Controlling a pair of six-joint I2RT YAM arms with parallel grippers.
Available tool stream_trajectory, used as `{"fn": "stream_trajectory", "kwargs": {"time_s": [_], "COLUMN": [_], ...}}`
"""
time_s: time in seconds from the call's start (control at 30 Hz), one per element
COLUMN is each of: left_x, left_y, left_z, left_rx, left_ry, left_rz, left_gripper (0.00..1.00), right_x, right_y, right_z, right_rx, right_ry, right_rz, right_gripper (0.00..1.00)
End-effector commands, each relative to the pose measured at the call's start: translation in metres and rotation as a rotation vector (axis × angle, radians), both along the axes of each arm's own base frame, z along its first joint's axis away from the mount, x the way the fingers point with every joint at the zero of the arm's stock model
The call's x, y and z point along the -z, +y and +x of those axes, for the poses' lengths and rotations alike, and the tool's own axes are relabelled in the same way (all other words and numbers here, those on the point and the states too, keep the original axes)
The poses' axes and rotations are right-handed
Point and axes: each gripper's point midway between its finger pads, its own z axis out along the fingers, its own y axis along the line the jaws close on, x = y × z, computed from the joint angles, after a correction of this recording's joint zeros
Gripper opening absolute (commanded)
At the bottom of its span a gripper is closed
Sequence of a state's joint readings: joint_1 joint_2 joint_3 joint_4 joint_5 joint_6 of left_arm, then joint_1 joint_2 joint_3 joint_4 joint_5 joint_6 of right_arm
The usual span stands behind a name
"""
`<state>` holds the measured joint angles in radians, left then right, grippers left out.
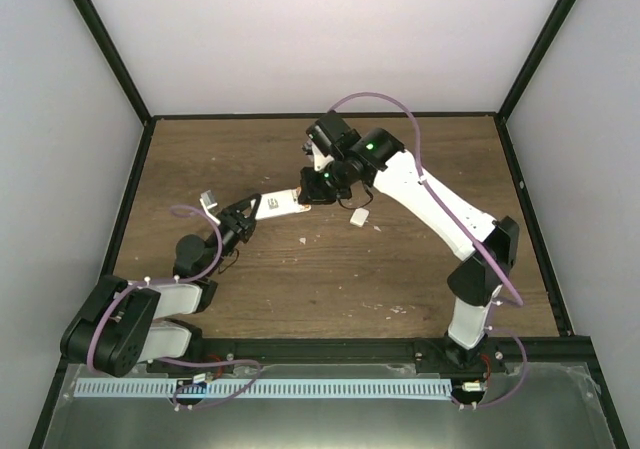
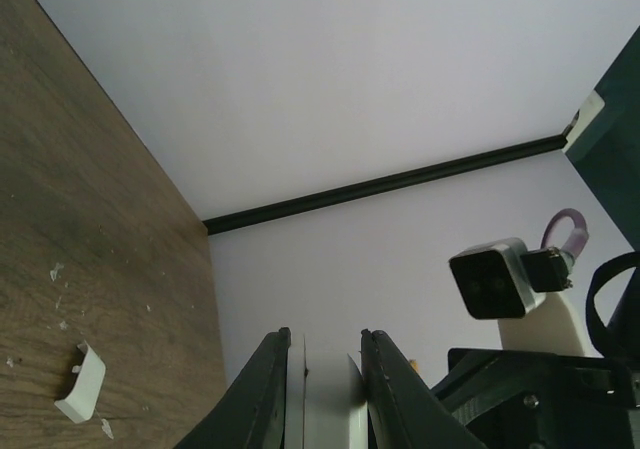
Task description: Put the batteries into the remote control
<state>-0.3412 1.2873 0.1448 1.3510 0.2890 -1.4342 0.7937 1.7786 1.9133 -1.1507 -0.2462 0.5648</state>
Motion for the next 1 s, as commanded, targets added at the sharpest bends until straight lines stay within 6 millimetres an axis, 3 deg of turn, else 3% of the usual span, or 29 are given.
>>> {"fn": "stream_trajectory", "kwargs": {"time_s": [0.0,0.4,0.97], "left_x": [-0.017,-0.014,-0.008], "left_y": [0.003,0.003,0.003], "left_z": [0.000,0.000,-0.008], "left_rx": [-0.023,-0.026,-0.005], "left_ry": [-0.060,-0.056,-0.023], "left_rz": [-0.018,-0.011,-0.025], "left_gripper": [0.00,0.00,0.00], "right_x": [0.006,0.026,0.038], "right_y": [0.006,0.007,0.008], "right_z": [-0.008,-0.005,0.009], "right_rx": [-0.027,-0.034,-0.022], "right_ry": [0.061,0.096,0.094], "right_rz": [-0.008,-0.064,-0.132], "right_gripper": [0.01,0.01,0.01]}}
